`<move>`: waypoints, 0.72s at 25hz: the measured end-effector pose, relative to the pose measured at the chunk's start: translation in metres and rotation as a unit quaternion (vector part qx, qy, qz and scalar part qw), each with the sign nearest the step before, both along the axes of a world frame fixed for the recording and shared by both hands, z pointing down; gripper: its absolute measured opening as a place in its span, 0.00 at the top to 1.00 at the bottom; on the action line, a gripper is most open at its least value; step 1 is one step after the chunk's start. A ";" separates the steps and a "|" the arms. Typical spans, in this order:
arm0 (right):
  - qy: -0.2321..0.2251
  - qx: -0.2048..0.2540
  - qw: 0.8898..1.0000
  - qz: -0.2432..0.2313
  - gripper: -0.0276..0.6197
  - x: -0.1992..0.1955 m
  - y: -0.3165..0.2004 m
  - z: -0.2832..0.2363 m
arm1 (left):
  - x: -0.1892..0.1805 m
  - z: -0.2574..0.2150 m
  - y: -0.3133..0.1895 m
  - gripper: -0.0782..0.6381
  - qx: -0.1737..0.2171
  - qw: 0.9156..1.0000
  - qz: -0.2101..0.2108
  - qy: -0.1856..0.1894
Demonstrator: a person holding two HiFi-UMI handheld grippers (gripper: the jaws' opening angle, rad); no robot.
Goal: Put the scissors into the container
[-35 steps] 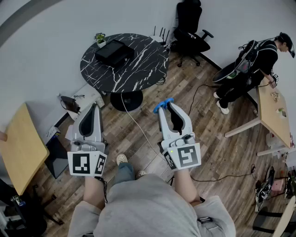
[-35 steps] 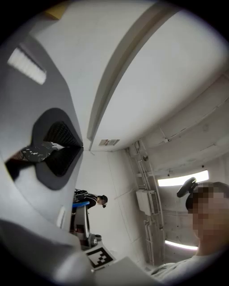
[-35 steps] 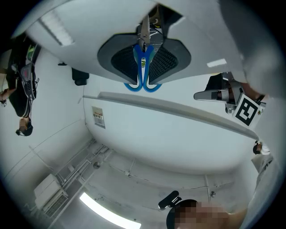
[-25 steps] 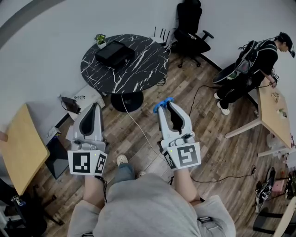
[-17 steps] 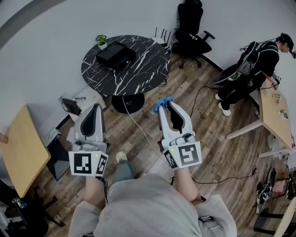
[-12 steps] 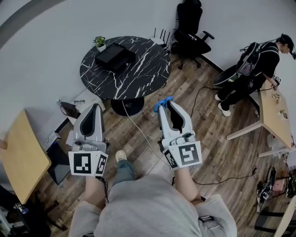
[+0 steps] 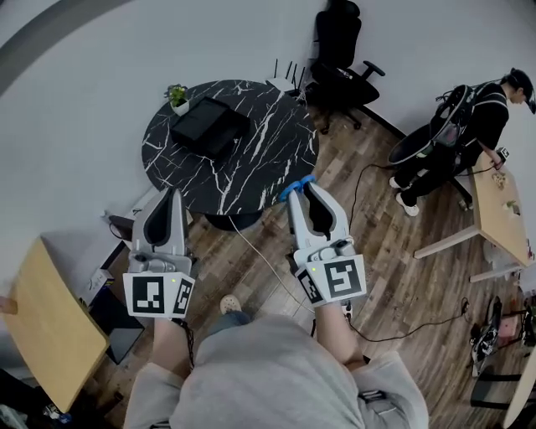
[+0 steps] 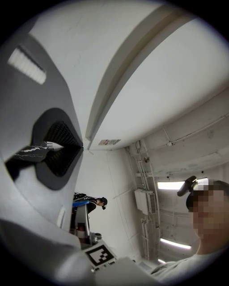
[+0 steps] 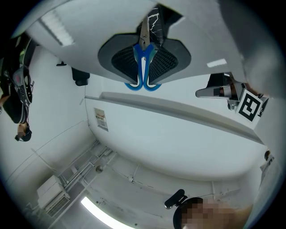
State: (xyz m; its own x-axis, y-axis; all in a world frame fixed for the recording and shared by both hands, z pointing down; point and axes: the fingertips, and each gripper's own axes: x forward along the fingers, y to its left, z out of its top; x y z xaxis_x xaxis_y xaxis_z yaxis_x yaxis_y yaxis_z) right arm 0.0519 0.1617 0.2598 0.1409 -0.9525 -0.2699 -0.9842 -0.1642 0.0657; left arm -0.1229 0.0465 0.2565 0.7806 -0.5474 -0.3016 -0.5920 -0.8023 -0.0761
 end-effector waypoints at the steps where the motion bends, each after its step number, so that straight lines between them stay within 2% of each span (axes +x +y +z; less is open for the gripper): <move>1: -0.002 0.000 1.000 0.003 0.84 0.000 -0.010 0.000 | 0.001 0.000 -0.011 0.81 0.001 1.000 0.004 -0.001; 8: -0.009 0.005 1.000 0.018 0.84 -0.008 -0.061 -0.003 | -0.003 -0.003 -0.068 0.81 0.005 1.000 0.026 0.002; 18: -0.008 -0.003 1.000 0.028 0.84 -0.010 -0.103 -0.002 | -0.004 0.006 -0.116 0.81 -0.009 0.999 0.036 0.008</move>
State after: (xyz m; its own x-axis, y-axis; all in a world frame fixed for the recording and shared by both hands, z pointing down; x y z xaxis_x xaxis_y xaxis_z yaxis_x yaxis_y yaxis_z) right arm 0.0420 0.0585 0.2576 0.1979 -0.9449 -0.2608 -0.9746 -0.2182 0.0509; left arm -0.1268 -0.0699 0.2628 0.8138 -0.4944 -0.3054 -0.5329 -0.8445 -0.0532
